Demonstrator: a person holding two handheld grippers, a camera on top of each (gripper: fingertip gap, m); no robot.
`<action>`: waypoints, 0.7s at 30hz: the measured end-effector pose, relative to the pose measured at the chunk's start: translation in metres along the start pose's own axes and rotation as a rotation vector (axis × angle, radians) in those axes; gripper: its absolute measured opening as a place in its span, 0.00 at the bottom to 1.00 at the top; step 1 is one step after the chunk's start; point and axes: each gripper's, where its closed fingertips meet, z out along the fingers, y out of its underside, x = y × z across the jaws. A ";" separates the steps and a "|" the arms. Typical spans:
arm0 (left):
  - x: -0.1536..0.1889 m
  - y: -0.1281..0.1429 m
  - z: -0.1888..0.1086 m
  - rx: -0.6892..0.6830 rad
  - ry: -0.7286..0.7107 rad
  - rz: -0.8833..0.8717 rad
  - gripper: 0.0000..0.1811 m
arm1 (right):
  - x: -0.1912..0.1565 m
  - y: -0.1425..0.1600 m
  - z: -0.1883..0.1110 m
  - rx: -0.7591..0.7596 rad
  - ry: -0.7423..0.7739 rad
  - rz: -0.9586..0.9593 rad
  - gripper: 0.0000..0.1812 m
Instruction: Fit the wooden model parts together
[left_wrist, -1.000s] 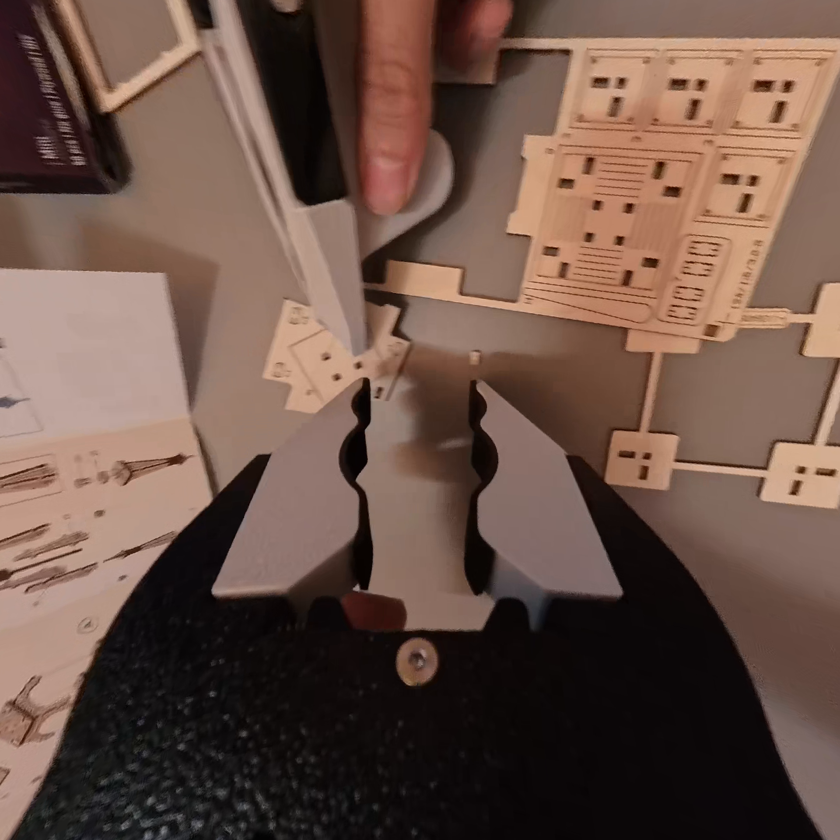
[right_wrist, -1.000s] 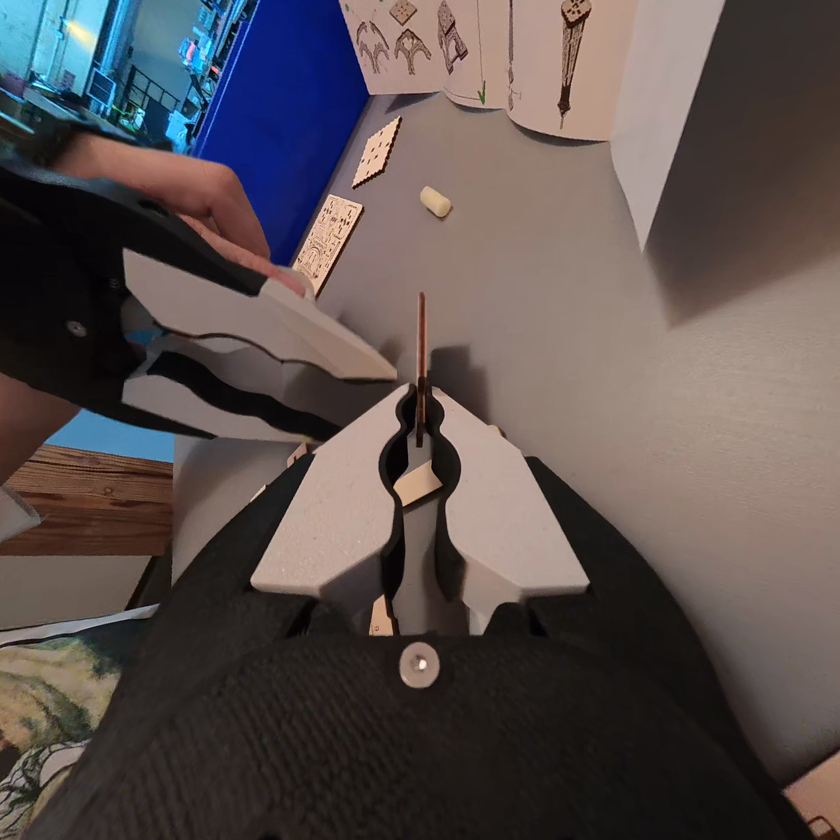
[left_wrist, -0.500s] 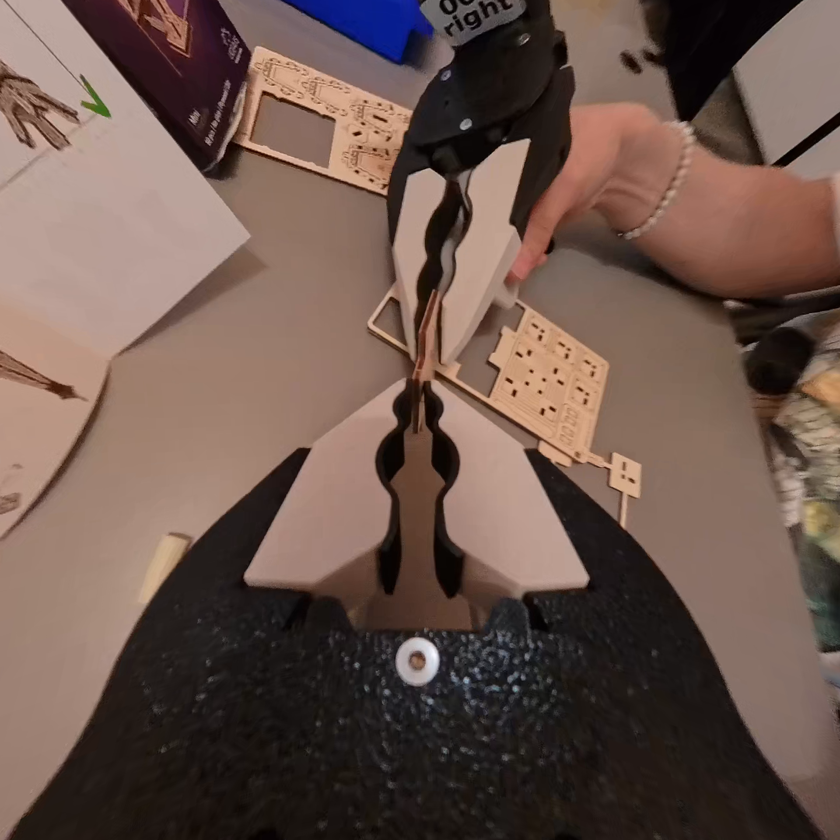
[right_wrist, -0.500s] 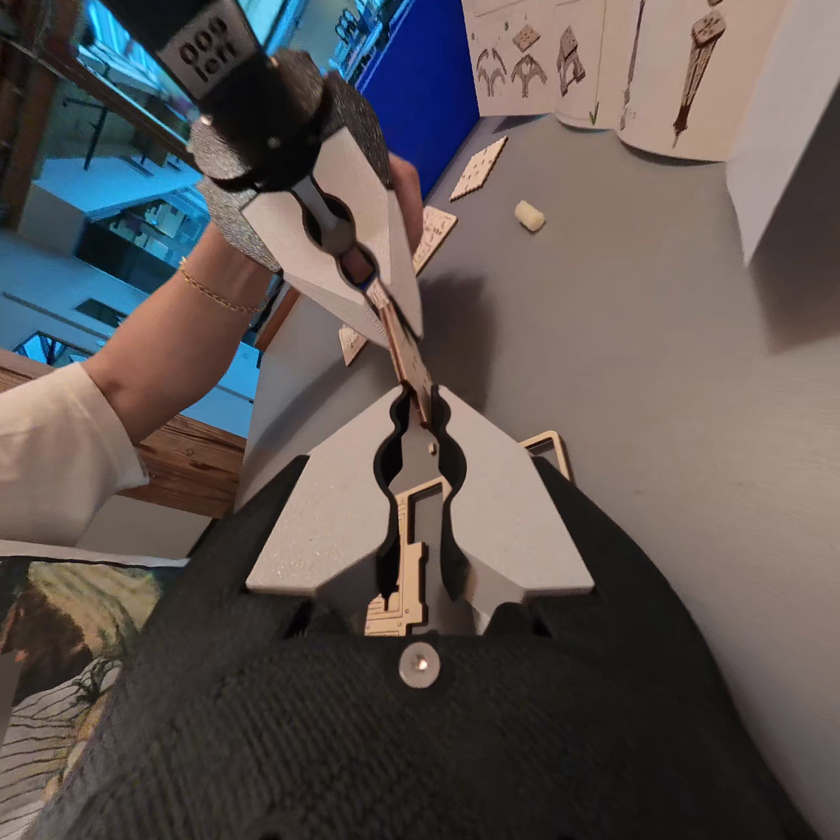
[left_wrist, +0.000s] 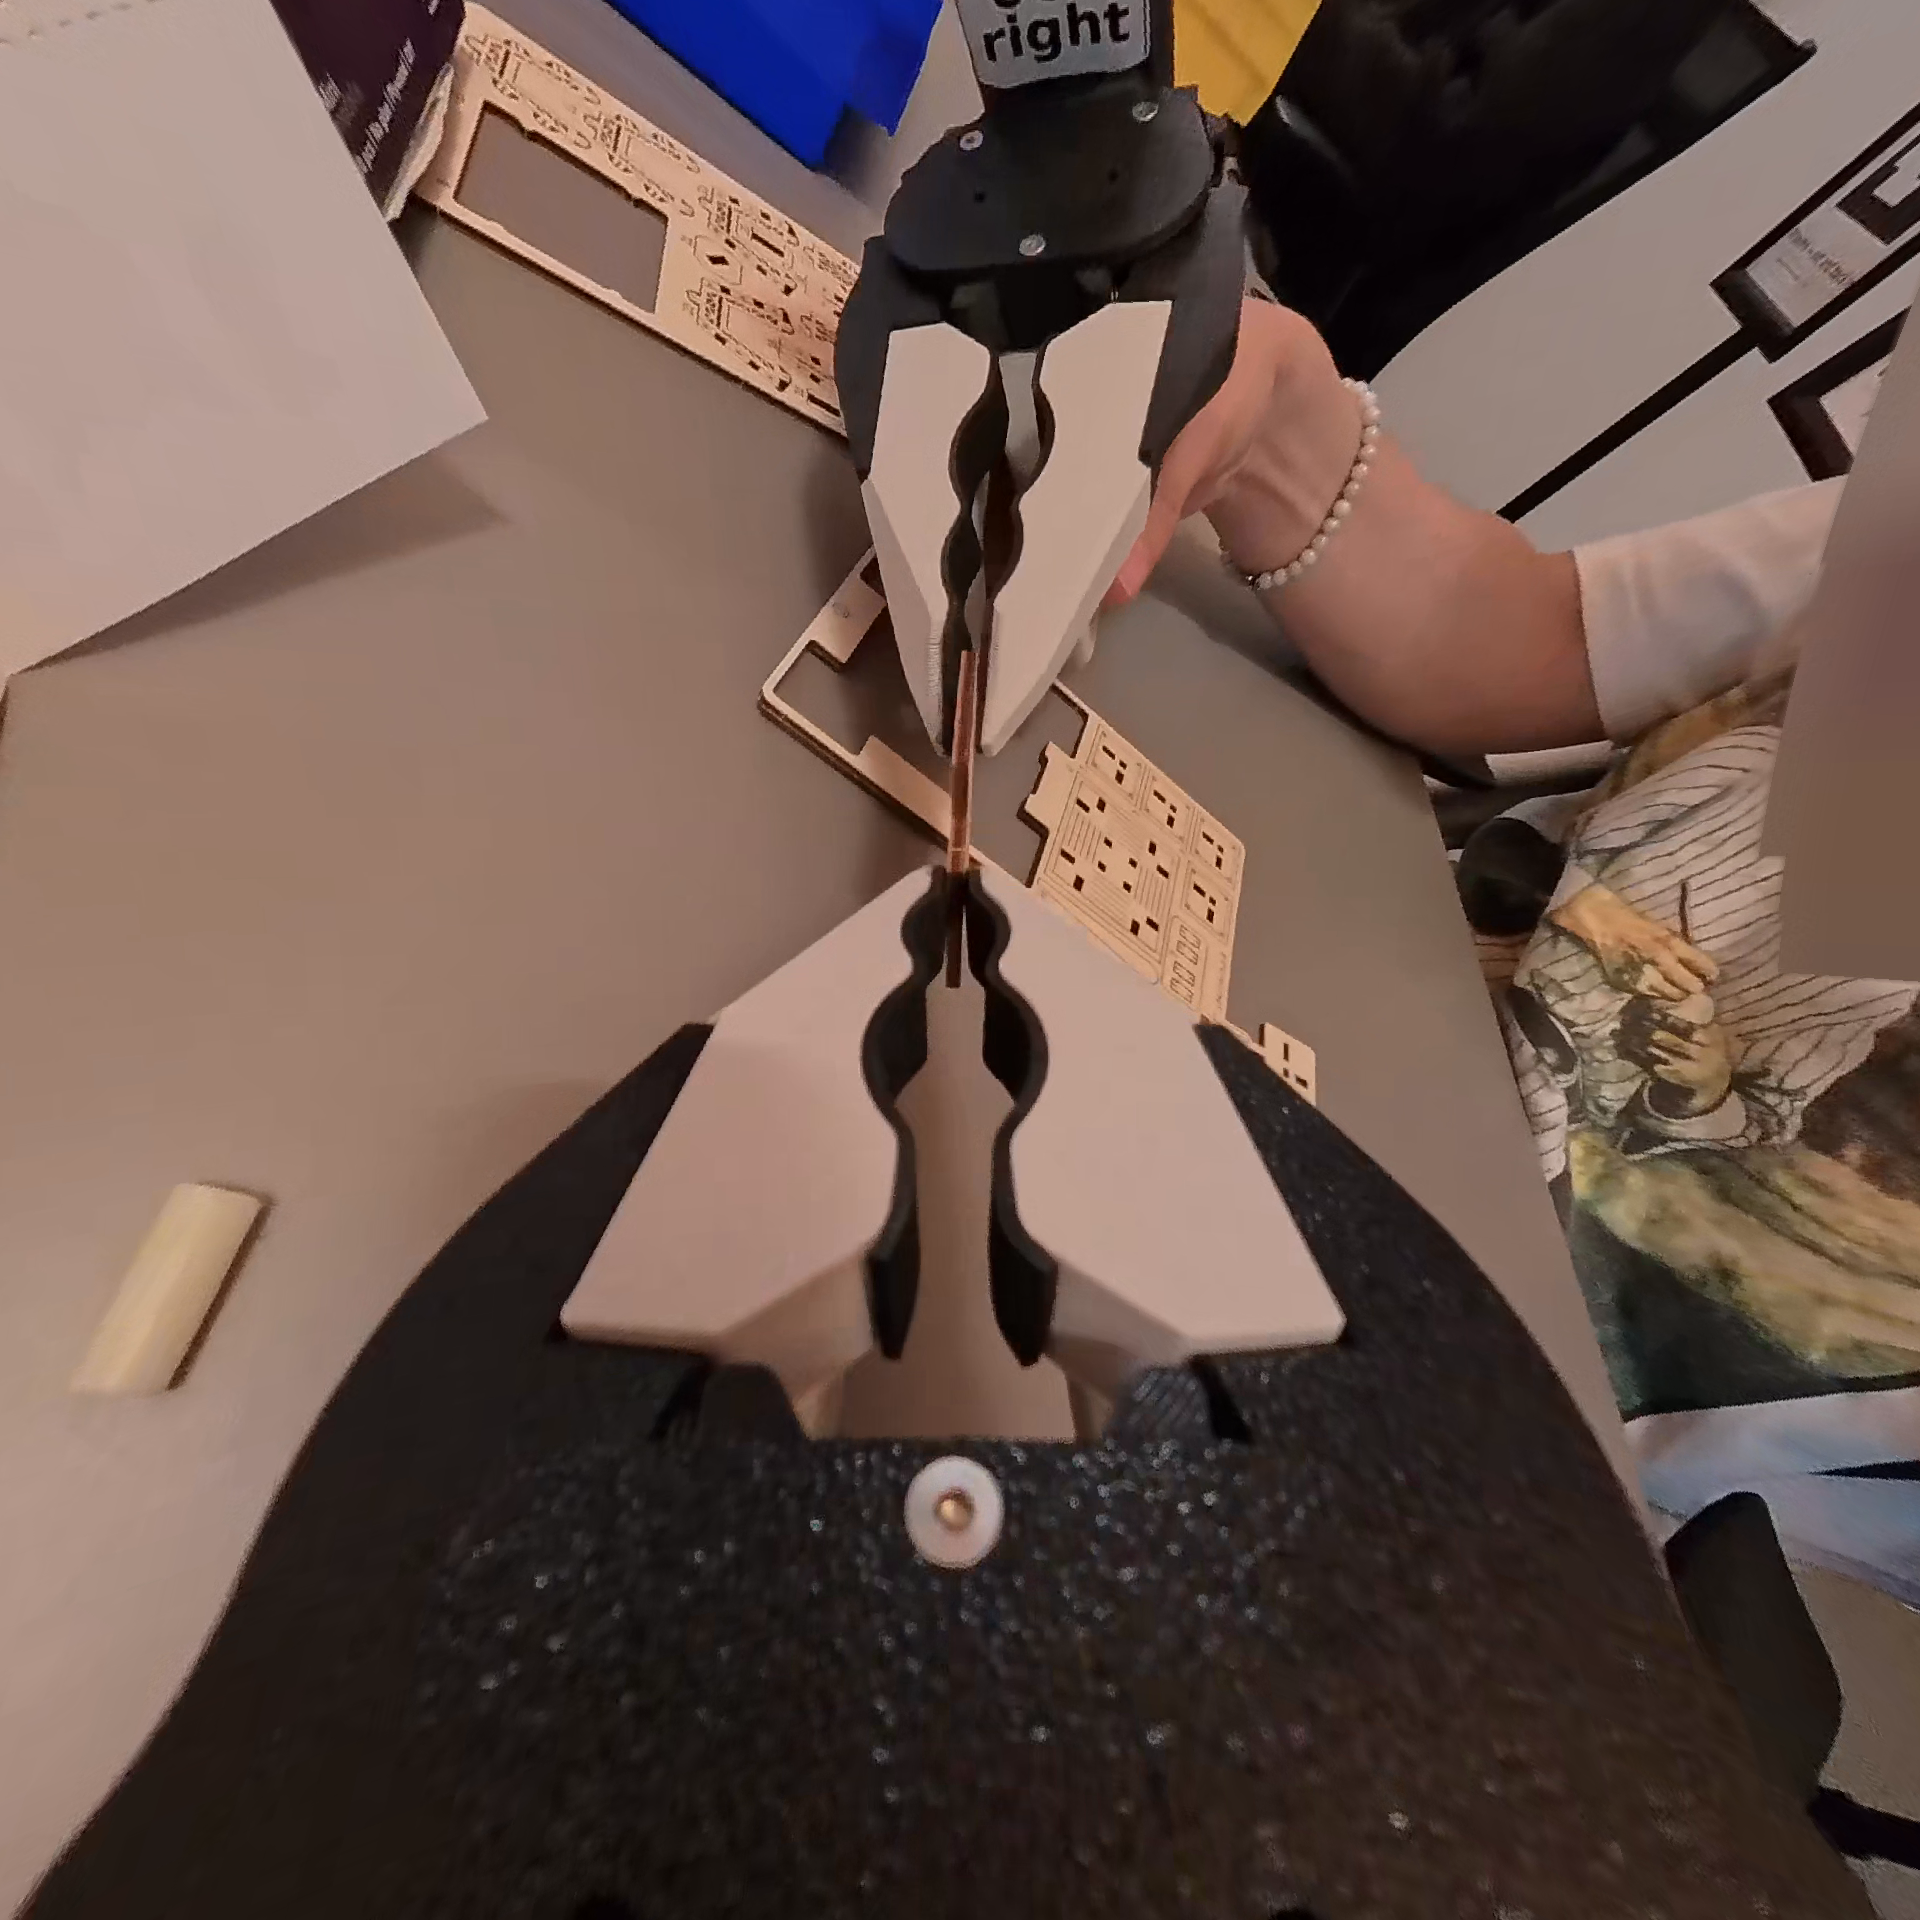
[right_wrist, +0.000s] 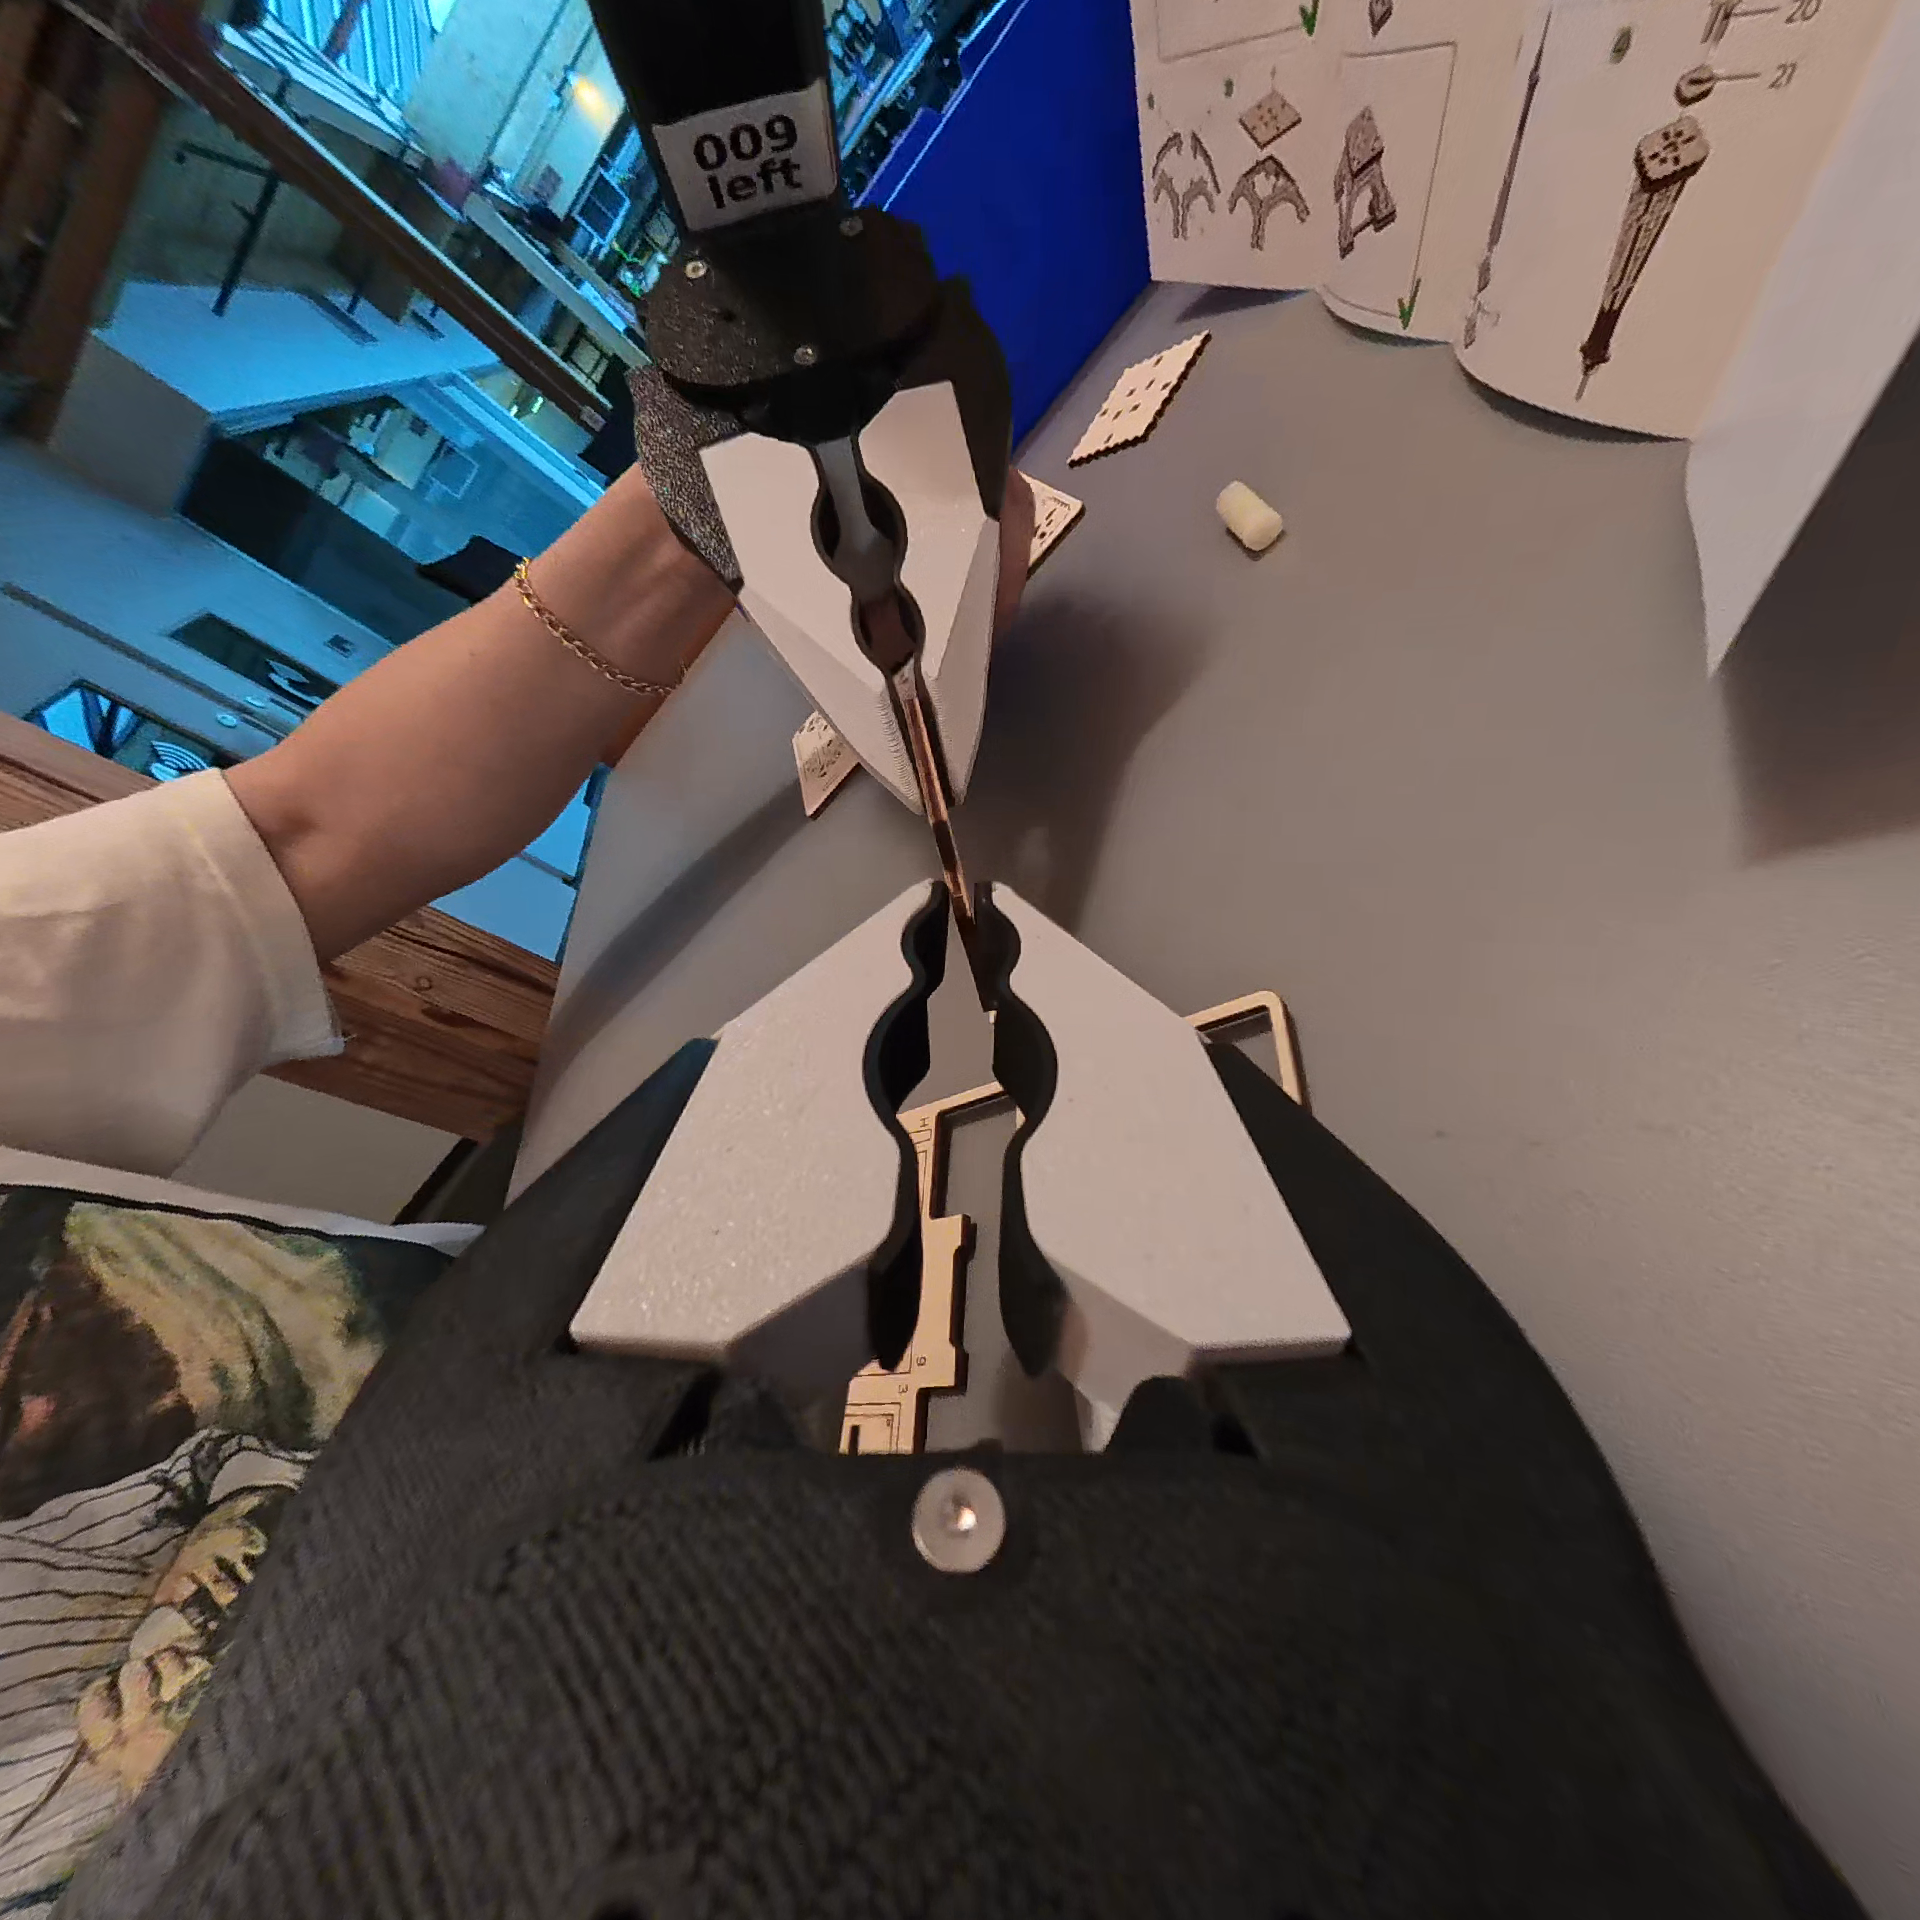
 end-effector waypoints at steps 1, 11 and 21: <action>0.000 -0.001 0.000 0.004 0.007 -0.009 0.00 | 0.000 -0.001 0.000 0.003 0.000 -0.007 0.02; 0.002 -0.002 -0.001 0.021 0.047 -0.034 0.00 | -0.003 -0.005 -0.002 0.026 -0.018 -0.025 0.01; 0.002 0.002 -0.001 0.023 0.058 -0.044 0.00 | -0.003 -0.005 -0.002 0.023 -0.009 -0.030 0.02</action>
